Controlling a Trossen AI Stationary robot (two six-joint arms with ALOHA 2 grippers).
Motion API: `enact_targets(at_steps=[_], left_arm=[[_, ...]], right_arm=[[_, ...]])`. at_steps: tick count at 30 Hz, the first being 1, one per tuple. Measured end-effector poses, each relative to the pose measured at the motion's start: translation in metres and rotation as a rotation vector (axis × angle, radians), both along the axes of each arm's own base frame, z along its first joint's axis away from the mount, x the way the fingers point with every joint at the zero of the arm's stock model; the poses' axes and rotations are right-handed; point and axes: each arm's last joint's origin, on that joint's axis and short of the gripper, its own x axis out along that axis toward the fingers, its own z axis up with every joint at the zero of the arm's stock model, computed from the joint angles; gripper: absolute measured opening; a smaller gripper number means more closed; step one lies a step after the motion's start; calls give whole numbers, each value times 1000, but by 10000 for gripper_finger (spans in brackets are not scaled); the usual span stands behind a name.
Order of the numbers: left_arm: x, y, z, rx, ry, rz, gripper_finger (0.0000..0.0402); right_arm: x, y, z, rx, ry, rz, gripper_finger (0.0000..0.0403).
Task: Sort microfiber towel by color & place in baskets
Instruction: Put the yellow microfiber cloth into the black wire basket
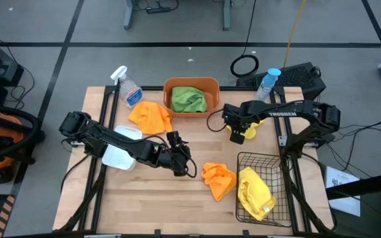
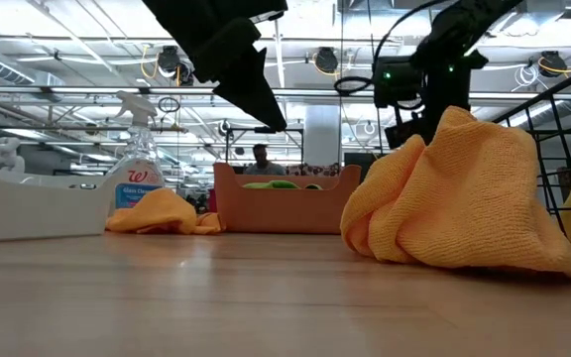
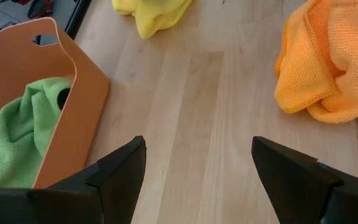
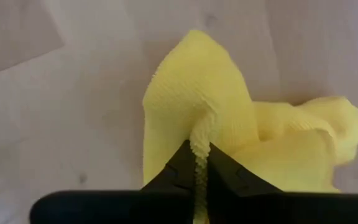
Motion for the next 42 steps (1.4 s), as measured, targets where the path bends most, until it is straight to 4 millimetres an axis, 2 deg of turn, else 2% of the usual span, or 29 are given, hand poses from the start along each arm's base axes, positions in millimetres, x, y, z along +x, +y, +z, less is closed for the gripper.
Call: enact_targets(at_steps=[4,10,19,23,29,34,42], left_arm=[[0,0,0,-1,-1,0,296],[0,0,0,-5,-5,3,296],[1,-7,2,-35,-47,-4,296],[2,-12,4,-47,-80,-19,296],[1,-20,5,-59,-90,-46,296],[1,-24,6,-63,-98,-59,296],[1,-28,7,-71,-114,-67,296]], right_arm=[[8,19,20,32,2,-6,4],[13,59,68,16,-74,7,2],[-7,122,154,-78,-332,8,1],[-20,150,184,-82,-447,9,1],[-44,188,216,-17,-514,24,0],[-63,215,235,44,-498,19,0],[-78,253,260,272,-498,75,0]])
